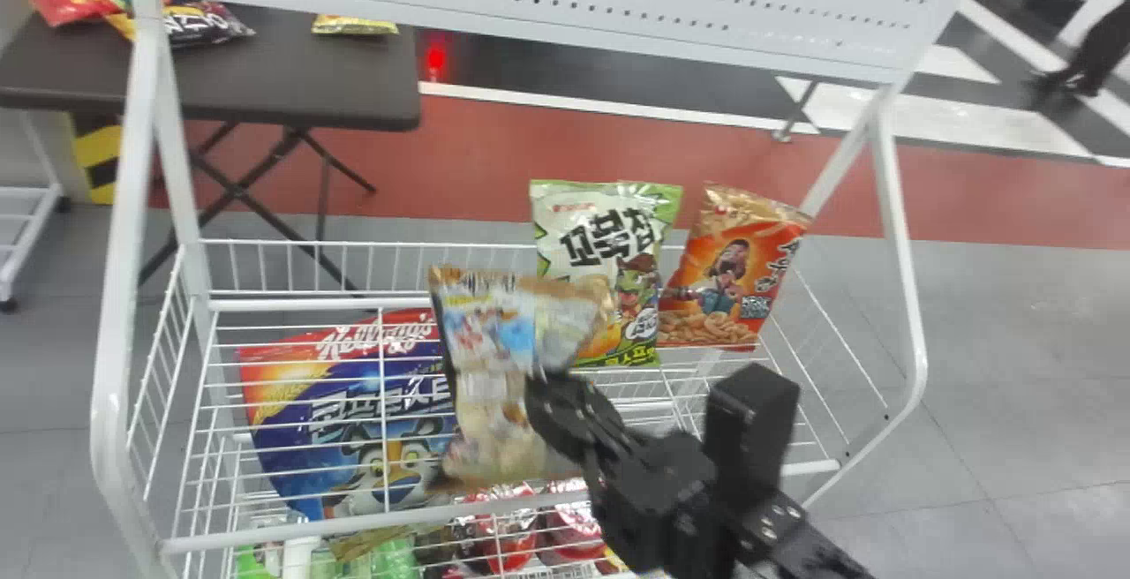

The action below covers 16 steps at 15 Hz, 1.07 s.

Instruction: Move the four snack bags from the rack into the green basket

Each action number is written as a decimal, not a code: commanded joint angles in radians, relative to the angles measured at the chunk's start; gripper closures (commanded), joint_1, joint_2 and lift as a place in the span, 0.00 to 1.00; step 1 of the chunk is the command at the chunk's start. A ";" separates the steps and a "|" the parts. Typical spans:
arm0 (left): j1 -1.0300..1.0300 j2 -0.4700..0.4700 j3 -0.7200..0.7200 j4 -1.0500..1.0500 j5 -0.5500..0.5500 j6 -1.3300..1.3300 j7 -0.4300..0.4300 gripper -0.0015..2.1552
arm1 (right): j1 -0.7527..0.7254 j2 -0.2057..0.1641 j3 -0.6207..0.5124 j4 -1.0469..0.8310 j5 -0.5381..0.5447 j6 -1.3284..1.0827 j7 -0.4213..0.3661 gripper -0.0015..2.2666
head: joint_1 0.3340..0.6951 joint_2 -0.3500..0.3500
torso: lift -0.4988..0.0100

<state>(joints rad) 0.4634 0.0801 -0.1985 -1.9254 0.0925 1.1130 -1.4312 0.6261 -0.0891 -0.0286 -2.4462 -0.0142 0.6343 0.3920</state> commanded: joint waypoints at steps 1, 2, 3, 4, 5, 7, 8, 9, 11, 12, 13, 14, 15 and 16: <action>-0.005 -0.003 0.002 0.005 0.004 0.000 0.000 0.68 | 0.087 -0.006 -0.074 -0.122 -0.026 0.239 0.025 0.99 | 1.00 0.00 | 0.98; -0.005 -0.003 0.005 0.006 0.006 0.000 0.000 0.68 | 0.138 -0.006 -0.116 -0.178 -0.032 0.331 0.051 0.99 | 1.00 0.00 | 0.98; -0.005 -0.005 0.005 0.006 0.007 -0.003 0.002 0.68 | 0.155 -0.006 -0.160 -0.217 -0.061 0.466 0.074 0.99 | 1.00 0.00 | 0.98; -0.005 -0.006 0.007 0.006 0.006 -0.003 0.002 0.68 | 0.175 -0.006 -0.203 -0.249 -0.078 0.592 0.104 0.99 | 1.00 0.00 | 0.98; -0.005 -0.006 0.007 0.006 0.007 -0.003 0.002 0.68 | 0.188 -0.006 -0.229 -0.266 -0.078 0.666 0.122 0.99 | 1.00 0.00 | 0.98; -0.005 -0.006 0.007 0.006 0.007 -0.003 0.003 0.68 | 0.213 -0.006 -0.266 -0.261 -0.105 0.795 0.192 0.99 | 1.00 0.00 | 0.98; -0.005 -0.006 0.007 0.006 0.009 -0.003 0.003 0.68 | 0.225 -0.008 -0.264 -0.254 -0.107 0.832 0.214 0.99 | 1.00 0.00 | 0.98; -0.005 -0.006 0.007 0.006 0.009 -0.003 0.006 0.68 | 0.238 -0.011 -0.261 -0.238 -0.136 0.850 0.234 0.99 | 1.00 0.00 | 0.98; -0.005 -0.008 0.001 0.005 0.006 -0.003 0.008 0.68 | 0.245 -0.014 -0.212 -0.203 -0.156 0.835 0.243 0.99 | 1.00 0.00 | 0.98; -0.003 -0.008 -0.001 0.000 0.004 -0.003 0.011 0.68 | 0.244 -0.017 -0.182 -0.180 -0.156 0.798 0.242 0.99 | 1.00 0.00 | 0.98; -0.002 -0.008 0.001 -0.001 0.004 -0.003 0.011 0.68 | 0.234 -0.018 -0.136 -0.154 -0.144 0.761 0.237 0.99 | 1.00 0.00 | 0.98; 0.004 -0.008 0.001 -0.006 0.001 -0.003 0.011 0.68 | 0.227 -0.020 -0.090 -0.126 -0.124 0.712 0.229 0.99 | 1.00 0.00 | 0.98; 0.008 -0.006 0.002 -0.009 0.001 -0.003 0.012 0.68 | 0.216 -0.024 -0.027 -0.086 -0.095 0.644 0.215 0.99 | 1.00 0.00 | 0.98; 0.014 -0.005 0.002 -0.017 0.001 -0.003 0.012 0.68 | 0.201 -0.038 0.036 -0.050 -0.069 0.592 0.182 0.99 | 1.00 0.00 | 0.98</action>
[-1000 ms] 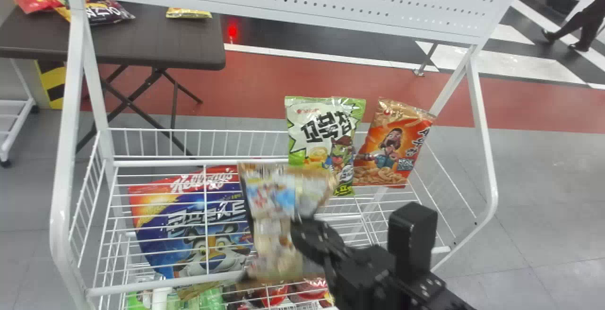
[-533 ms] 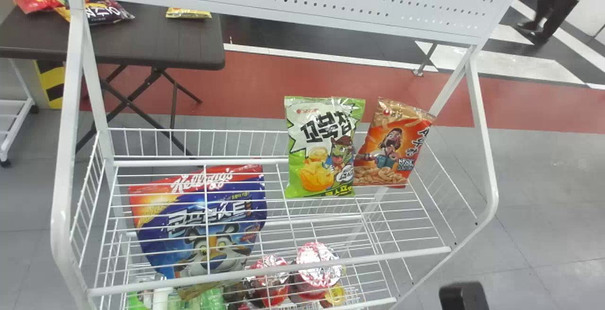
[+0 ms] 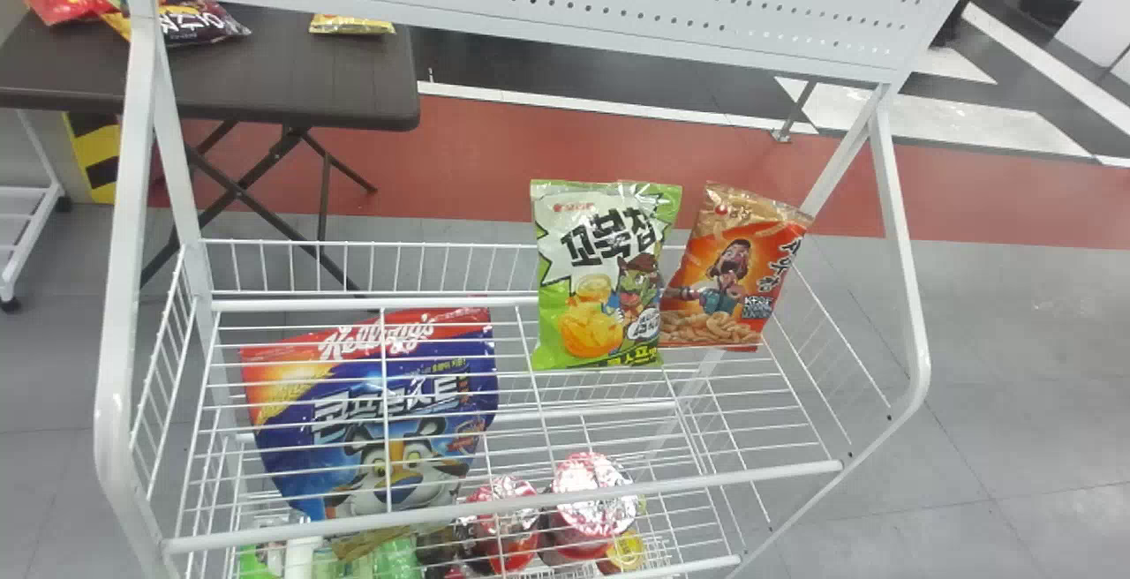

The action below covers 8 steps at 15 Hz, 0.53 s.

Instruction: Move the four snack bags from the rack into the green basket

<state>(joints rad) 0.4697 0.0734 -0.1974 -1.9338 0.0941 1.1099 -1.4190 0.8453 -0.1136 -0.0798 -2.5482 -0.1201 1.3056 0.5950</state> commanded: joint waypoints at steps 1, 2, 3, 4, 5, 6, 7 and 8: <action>0.012 0.002 0.001 -0.016 -0.002 0.000 0.002 0.68 | -0.031 -0.029 0.133 0.088 0.046 -0.119 -0.038 0.99 | 1.00 0.00 | 0.98; 0.015 0.002 0.001 -0.019 -0.004 0.000 0.002 0.68 | -0.052 -0.040 0.172 0.117 0.051 -0.122 -0.055 0.99 | 1.00 0.00 | 0.98; 0.015 0.002 0.001 -0.022 -0.004 0.000 0.003 0.68 | -0.065 -0.041 0.198 0.138 0.054 -0.122 -0.057 0.99 | 1.00 0.00 | 0.98; 0.017 0.002 0.000 -0.025 -0.005 0.000 0.006 0.68 | -0.069 -0.043 0.224 0.152 0.060 -0.125 -0.057 0.99 | 1.00 0.00 | 0.98; 0.017 0.003 0.000 -0.027 -0.005 0.000 0.006 0.68 | -0.072 -0.046 0.241 0.161 0.060 -0.131 -0.057 0.99 | 1.00 0.00 | 0.98; 0.017 0.003 -0.002 -0.028 -0.005 0.000 0.006 0.68 | -0.072 -0.052 0.250 0.163 0.059 -0.134 -0.057 0.99 | 1.00 0.00 | 0.98; 0.017 0.003 -0.004 -0.028 -0.008 0.000 0.006 0.68 | -0.072 -0.052 0.250 0.163 0.054 -0.134 -0.057 0.91 | 1.00 0.00 | 0.98; 0.017 0.003 -0.004 -0.028 -0.010 0.000 0.008 0.68 | -0.072 -0.052 0.242 0.163 0.056 -0.153 -0.057 0.53 | 1.00 0.00 | 0.98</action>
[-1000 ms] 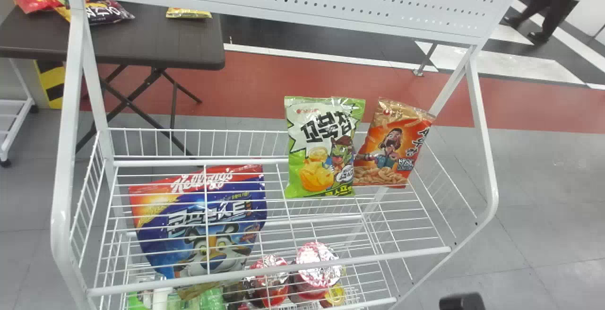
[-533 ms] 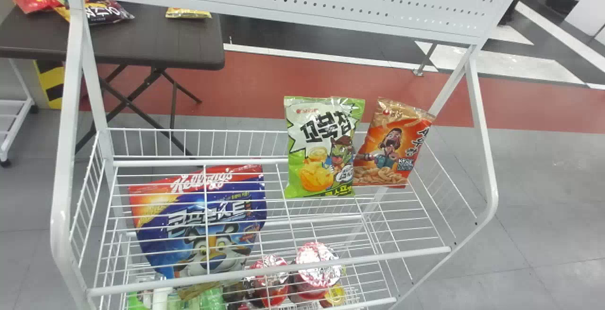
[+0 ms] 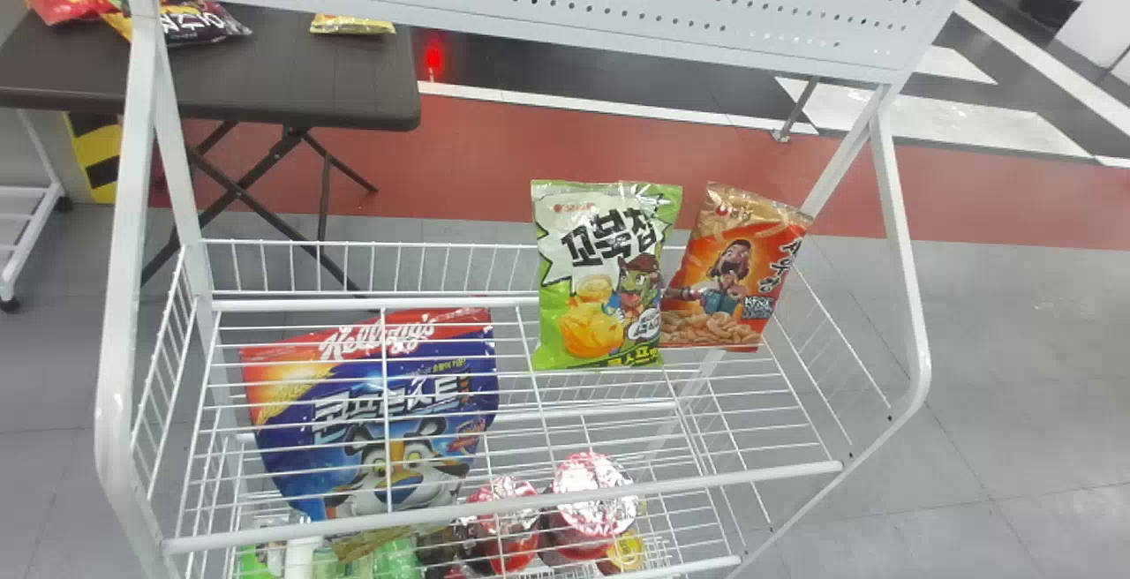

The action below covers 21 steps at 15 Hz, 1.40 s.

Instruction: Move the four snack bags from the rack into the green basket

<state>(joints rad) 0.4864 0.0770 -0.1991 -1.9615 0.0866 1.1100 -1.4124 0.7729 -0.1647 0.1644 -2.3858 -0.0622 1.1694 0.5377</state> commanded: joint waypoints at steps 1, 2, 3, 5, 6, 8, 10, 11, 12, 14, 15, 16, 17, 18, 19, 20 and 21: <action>0.000 0.000 -0.003 -0.001 -0.002 0.000 0.001 0.68 | 0.002 -0.001 -0.017 0.001 -0.004 -0.023 0.001 0.03 | 1.00 0.00 | 0.98; -0.002 0.000 -0.002 -0.001 -0.002 0.000 0.000 0.68 | 0.006 -0.001 -0.028 -0.003 -0.005 -0.023 0.001 0.00 | 1.00 0.00 | 0.98; 0.000 0.000 -0.002 -0.001 -0.002 0.000 0.001 0.68 | 0.008 -0.001 -0.042 -0.006 -0.005 -0.026 0.001 0.00 | 1.00 0.00 | 0.98; -0.002 0.001 -0.002 -0.001 -0.002 0.000 0.000 0.68 | 0.009 -0.001 -0.069 -0.013 -0.011 -0.029 0.001 0.02 | 1.00 0.00 | 0.98; 0.000 0.001 -0.002 -0.001 -0.002 0.000 0.000 0.68 | 0.016 -0.001 -0.089 -0.019 -0.013 -0.041 0.001 0.03 | 1.00 0.00 | 0.98; -0.002 0.000 -0.002 -0.001 -0.002 0.000 0.001 0.68 | 0.023 0.005 -0.154 -0.035 -0.034 -0.087 0.001 0.03 | 1.00 0.00 | 0.98; -0.002 0.000 -0.002 0.001 -0.002 0.000 0.001 0.68 | 0.005 0.036 -0.227 -0.036 -0.056 -0.194 -0.005 0.03 | 1.00 0.00 | 0.98; -0.002 0.000 -0.005 0.001 -0.004 0.000 0.003 0.68 | -0.030 0.051 -0.253 -0.026 -0.054 -0.259 -0.030 0.03 | 1.00 0.00 | 0.98; -0.003 0.000 -0.006 -0.001 -0.004 0.000 0.003 0.68 | -0.063 0.053 -0.263 -0.001 -0.056 -0.342 -0.051 0.03 | 1.00 0.00 | 0.98; -0.002 0.000 -0.008 -0.001 -0.004 0.000 0.007 0.68 | -0.164 0.054 -0.270 0.099 -0.037 -0.584 -0.131 0.03 | 1.00 0.00 | 0.98; -0.002 0.000 -0.008 -0.001 -0.005 -0.003 0.007 0.68 | -0.218 0.054 -0.270 0.152 -0.027 -0.676 -0.174 0.03 | 1.00 0.00 | 0.98; 0.000 0.000 -0.006 -0.001 -0.005 -0.003 0.007 0.68 | -0.282 0.054 -0.270 0.217 -0.010 -0.744 -0.226 0.03 | 1.00 0.00 | 0.98; 0.000 0.000 -0.006 0.001 -0.005 -0.003 0.007 0.68 | -0.346 0.056 -0.269 0.283 -0.004 -0.802 -0.269 0.03 | 1.00 0.00 | 0.98; 0.000 0.000 -0.008 0.001 -0.005 -0.006 0.007 0.68 | -0.399 0.057 -0.264 0.336 0.005 -0.839 -0.306 0.03 | 1.00 0.00 | 0.98; 0.000 0.000 -0.009 -0.001 -0.007 -0.006 0.007 0.68 | -0.457 0.059 -0.256 0.395 0.025 -0.848 -0.334 0.03 | 1.00 0.00 | 0.98; 0.000 0.001 -0.011 -0.001 -0.010 -0.009 0.007 0.68 | -0.494 0.064 -0.252 0.436 0.044 -0.860 -0.361 0.03 | 1.00 0.00 | 0.98; 0.000 0.001 -0.011 -0.001 -0.010 -0.009 0.007 0.68 | -0.526 0.068 -0.241 0.476 0.068 -0.885 -0.384 0.03 | 1.00 0.00 | 0.98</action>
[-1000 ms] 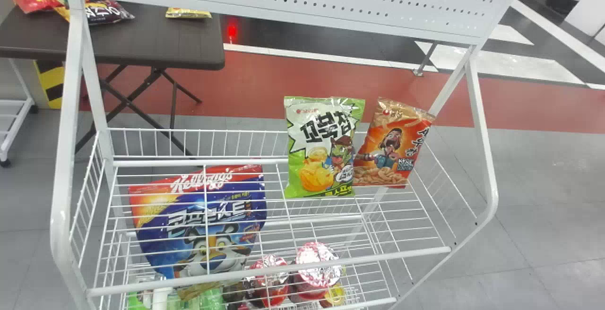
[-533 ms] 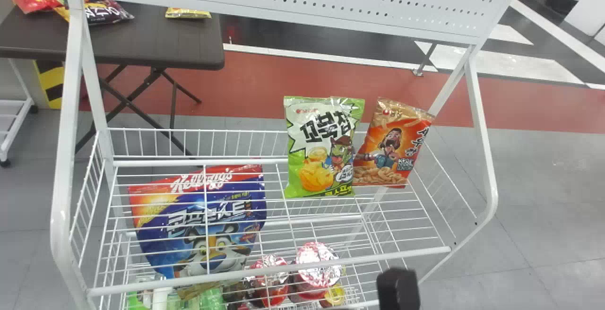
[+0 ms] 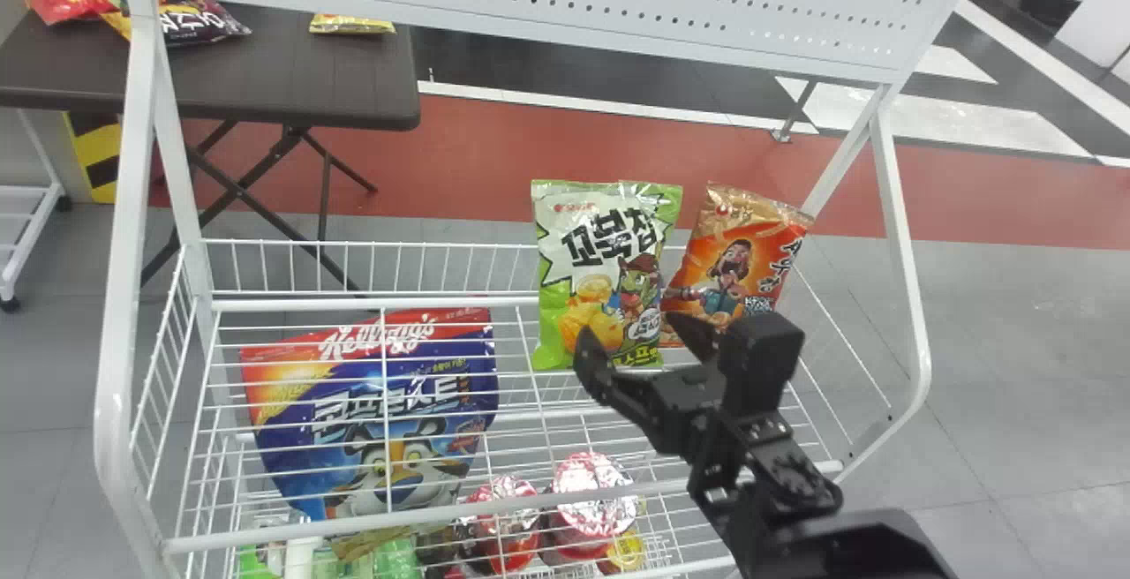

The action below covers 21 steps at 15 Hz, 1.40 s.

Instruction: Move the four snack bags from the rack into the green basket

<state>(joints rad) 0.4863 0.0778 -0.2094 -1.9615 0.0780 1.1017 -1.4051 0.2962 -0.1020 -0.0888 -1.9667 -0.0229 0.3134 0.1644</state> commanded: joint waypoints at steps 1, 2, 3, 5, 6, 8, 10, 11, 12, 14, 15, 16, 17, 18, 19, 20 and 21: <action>0.000 0.000 -0.001 0.000 -0.001 -0.001 0.000 0.68 | -0.078 0.008 0.020 0.098 0.046 -0.053 -0.034 0.03 | 1.00 0.00 | 0.98; 0.000 0.000 -0.002 0.000 -0.003 -0.001 0.000 0.68 | -0.112 0.008 0.023 0.141 0.064 -0.056 -0.052 0.03 | 1.00 0.00 | 0.98; -0.002 0.000 -0.004 0.000 -0.004 -0.001 0.000 0.68 | -0.141 0.008 0.027 0.178 0.070 -0.056 -0.056 0.03 | 1.00 0.00 | 0.98; -0.002 -0.001 -0.008 0.000 -0.012 0.002 0.000 0.68 | -0.189 0.007 0.021 0.236 0.073 -0.035 -0.040 0.18 | 1.00 0.00 | 0.98; -0.003 -0.001 -0.008 0.000 -0.014 0.002 0.000 0.68 | -0.195 0.007 0.024 0.238 0.075 -0.007 -0.037 0.62 | 1.00 0.00 | 0.98; -0.005 -0.003 -0.008 0.000 -0.015 0.002 0.001 0.68 | -0.204 0.007 0.023 0.238 0.073 0.045 -0.031 0.90 | 1.00 0.00 | 0.98; -0.005 -0.001 -0.010 0.000 -0.017 0.002 0.005 0.68 | -0.198 0.007 0.023 0.233 0.067 0.030 -0.008 0.96 | 1.00 0.00 | 0.98; -0.005 -0.001 -0.010 0.000 -0.017 0.002 0.005 0.68 | -0.187 0.007 0.020 0.227 0.067 0.011 -0.006 0.97 | 1.00 0.00 | 0.98; -0.005 -0.001 -0.010 0.000 -0.017 0.005 0.005 0.68 | -0.178 0.005 0.018 0.213 0.066 0.008 -0.006 0.97 | 1.00 0.00 | 0.98; -0.005 -0.001 -0.010 0.000 -0.017 0.005 0.005 0.68 | -0.140 0.005 0.017 0.161 0.063 -0.001 0.003 0.97 | 1.00 0.00 | 0.98; -0.005 -0.001 -0.008 0.000 -0.015 0.002 0.005 0.68 | -0.114 0.005 0.017 0.120 0.063 0.002 0.006 0.97 | 1.00 0.00 | 0.98; -0.005 -0.001 -0.008 0.000 -0.015 0.002 0.003 0.68 | -0.075 0.007 0.015 0.057 0.058 0.017 0.006 0.97 | 1.00 0.00 | 0.98; -0.005 -0.001 -0.007 0.001 -0.010 0.002 0.001 0.68 | -0.026 0.005 0.014 -0.018 0.052 0.048 0.007 0.97 | 1.00 0.00 | 0.98; -0.005 0.000 -0.004 0.001 -0.007 0.002 0.000 0.68 | 0.018 0.005 0.011 -0.089 0.040 0.076 0.020 0.97 | 1.00 0.00 | 0.98; -0.003 0.000 -0.001 0.001 -0.003 0.002 -0.005 0.68 | 0.070 0.007 -0.002 -0.182 0.017 0.177 0.037 0.96 | 1.00 0.00 | 0.98; -0.003 0.000 0.002 0.006 0.006 -0.007 -0.008 0.68 | 0.129 0.007 -0.020 -0.274 -0.031 0.293 0.053 0.96 | 1.00 0.00 | 0.98; -0.003 0.002 0.004 0.007 0.009 -0.010 -0.008 0.68 | 0.184 0.007 -0.037 -0.342 -0.066 0.349 0.066 0.96 | 1.00 0.00 | 0.98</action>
<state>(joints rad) 0.4827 0.0782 -0.2089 -1.9574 0.0796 1.0976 -1.4121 0.3929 -0.0953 -0.0998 -2.1847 -0.0313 0.5395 0.2195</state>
